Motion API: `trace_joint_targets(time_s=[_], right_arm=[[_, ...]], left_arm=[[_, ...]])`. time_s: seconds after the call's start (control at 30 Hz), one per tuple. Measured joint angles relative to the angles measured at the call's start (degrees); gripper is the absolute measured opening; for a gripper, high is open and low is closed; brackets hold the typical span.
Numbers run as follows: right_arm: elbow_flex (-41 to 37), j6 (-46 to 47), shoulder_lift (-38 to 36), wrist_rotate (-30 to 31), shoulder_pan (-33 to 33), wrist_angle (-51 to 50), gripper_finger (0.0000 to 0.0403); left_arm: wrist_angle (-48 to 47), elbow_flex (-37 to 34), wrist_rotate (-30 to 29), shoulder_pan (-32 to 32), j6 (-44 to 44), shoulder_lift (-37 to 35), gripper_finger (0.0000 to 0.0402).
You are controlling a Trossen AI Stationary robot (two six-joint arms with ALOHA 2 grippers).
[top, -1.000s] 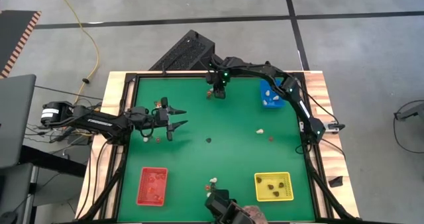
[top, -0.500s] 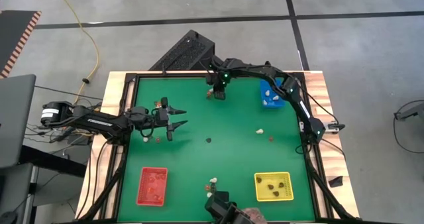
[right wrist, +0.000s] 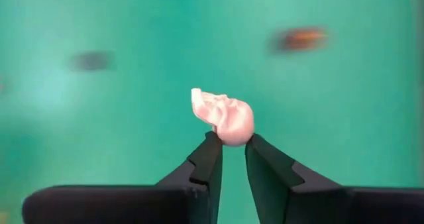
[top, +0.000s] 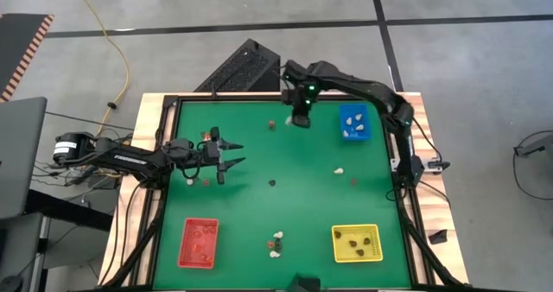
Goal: Sort Halloween decoration
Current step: Put the white skull toy into the blue bin
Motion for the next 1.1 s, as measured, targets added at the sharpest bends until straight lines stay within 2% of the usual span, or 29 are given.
trace_joint_targets(time_s=[0.07,0.13,0.3,0.4,0.5,0.6,0.67,0.77,0.83,1.0,1.1], right_arm=[[-2.3,0.0,-3.5,-6.2,1.5,-4.3,0.0085],[-7.0,1.4,-8.1,-9.0,3.8,-5.2,0.0074],[-24.5,14.9,-23.5,-7.1,13.9,0.8,0.0044],[-36.0,28.7,-32.8,-1.9,23.4,6.9,0.0029],[-45.7,44.6,-41.1,6.0,33.9,13.7,0.0024],[-53.7,58.0,-47.2,16.2,43.5,21.7,0.0034],[-58.9,63.7,-49.5,22.8,48.9,30.7,0.0050],[-65.9,63.7,-49.9,29.9,55.1,48.4,0.0073],[-68.0,61.8,-47.7,32.9,56.8,55.8,0.0085],[-64.6,53.4,-38.8,34.0,56.7,57.3,0.0120],[-59.5,48.1,-32.9,31.2,55.4,55.3,0.0148]], left_arm=[[0.0,0.0,1.5,0.0,0.0,0.0,0.0178],[0.0,0.0,2.2,0.0,0.0,0.0,0.0178],[-0.3,0.0,2.3,0.0,-0.6,0.0,0.0178],[-0.4,0.0,2.0,0.0,-0.4,0.0,0.0178],[-0.5,0.0,1.8,0.0,-0.1,0.0,0.0178],[-0.5,0.0,1.8,0.0,0.0,0.0,0.0178],[-0.5,0.0,1.8,0.0,0.0,0.0,0.0178],[-0.5,0.0,1.8,0.1,0.0,0.0,0.0178],[-0.2,0.0,1.7,0.1,0.0,0.0,0.0178],[-0.5,1.2,1.7,0.1,-1.2,0.0,0.0178],[-0.5,1.5,1.9,0.1,-2.4,0.0,0.0178]])
